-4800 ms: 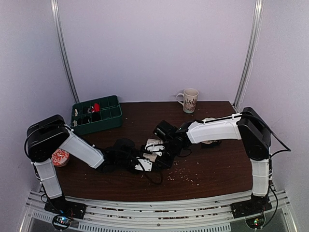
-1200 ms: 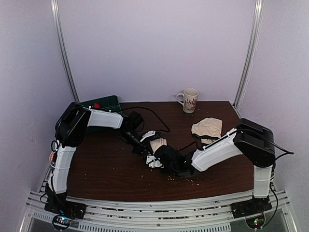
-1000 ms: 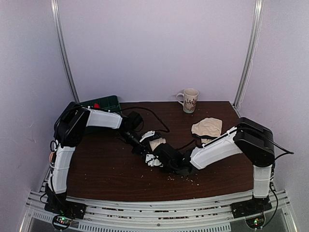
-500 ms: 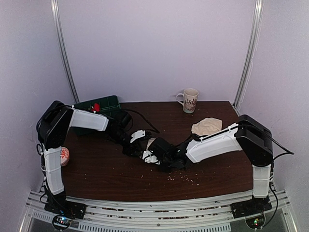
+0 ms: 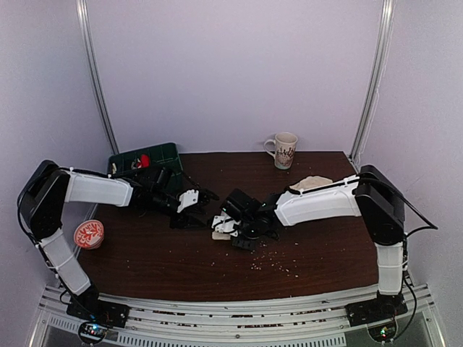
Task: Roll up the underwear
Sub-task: Roll the underwear at the center of the board.
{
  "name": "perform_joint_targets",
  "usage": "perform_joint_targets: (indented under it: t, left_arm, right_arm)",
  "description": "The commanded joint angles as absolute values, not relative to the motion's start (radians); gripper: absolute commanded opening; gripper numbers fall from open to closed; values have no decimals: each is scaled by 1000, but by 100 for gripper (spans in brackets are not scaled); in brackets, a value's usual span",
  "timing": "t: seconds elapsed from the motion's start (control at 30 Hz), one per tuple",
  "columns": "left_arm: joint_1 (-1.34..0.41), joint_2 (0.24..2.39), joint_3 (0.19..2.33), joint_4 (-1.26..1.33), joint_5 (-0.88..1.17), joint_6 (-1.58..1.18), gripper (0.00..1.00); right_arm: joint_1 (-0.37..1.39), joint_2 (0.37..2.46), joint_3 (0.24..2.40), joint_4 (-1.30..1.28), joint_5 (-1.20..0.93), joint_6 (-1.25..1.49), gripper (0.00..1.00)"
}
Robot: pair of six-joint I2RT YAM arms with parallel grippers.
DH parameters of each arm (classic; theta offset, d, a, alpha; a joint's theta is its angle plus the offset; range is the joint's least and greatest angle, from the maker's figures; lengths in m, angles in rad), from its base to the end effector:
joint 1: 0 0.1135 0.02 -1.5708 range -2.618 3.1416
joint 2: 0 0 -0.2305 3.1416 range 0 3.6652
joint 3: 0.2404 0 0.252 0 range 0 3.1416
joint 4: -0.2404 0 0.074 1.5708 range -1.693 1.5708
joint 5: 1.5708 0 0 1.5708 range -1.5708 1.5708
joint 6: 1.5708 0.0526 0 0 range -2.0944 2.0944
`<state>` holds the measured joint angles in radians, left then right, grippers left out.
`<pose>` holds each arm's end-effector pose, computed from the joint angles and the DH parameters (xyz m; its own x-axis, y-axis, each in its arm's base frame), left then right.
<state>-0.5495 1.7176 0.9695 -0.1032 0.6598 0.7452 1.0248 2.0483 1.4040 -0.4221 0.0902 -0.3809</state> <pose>0.2817 -0.2103 0.1321 0.0420 0.6025 -0.7970 0.9914 0.0738 0.1081 0.2215 0.3554 0.1085 -0.1140 -0.9006 -0.4193 -0.9381 0.2365 -0.2529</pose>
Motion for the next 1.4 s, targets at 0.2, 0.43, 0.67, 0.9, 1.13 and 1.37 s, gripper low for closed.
perform_joint_targets:
  t: [0.2, 0.43, 0.67, 0.9, 1.13, 1.37]
  left_arm:
    - [-577, 1683, 914, -70, 706, 927, 44]
    - [-646, 1626, 818, -50, 661, 1066, 43]
    - [-767, 1685, 785, 114, 391, 969, 43]
    - [-812, 1712, 774, 210, 282, 929, 46]
    - [-832, 1723, 759, 246, 243, 937, 50]
    - [-855, 1822, 820, 208, 128, 936, 43]
  right_arm:
    - [944, 2225, 1690, -801, -280, -333, 10]
    - [928, 2252, 1737, -860, -375, -280, 10]
    - [928, 2249, 1741, -853, -392, -274, 10]
    - [927, 2264, 1753, -865, -409, -281, 9]
    - [927, 2280, 1763, -873, -419, -285, 9]
    - [926, 2284, 1768, -879, -422, -289, 9]
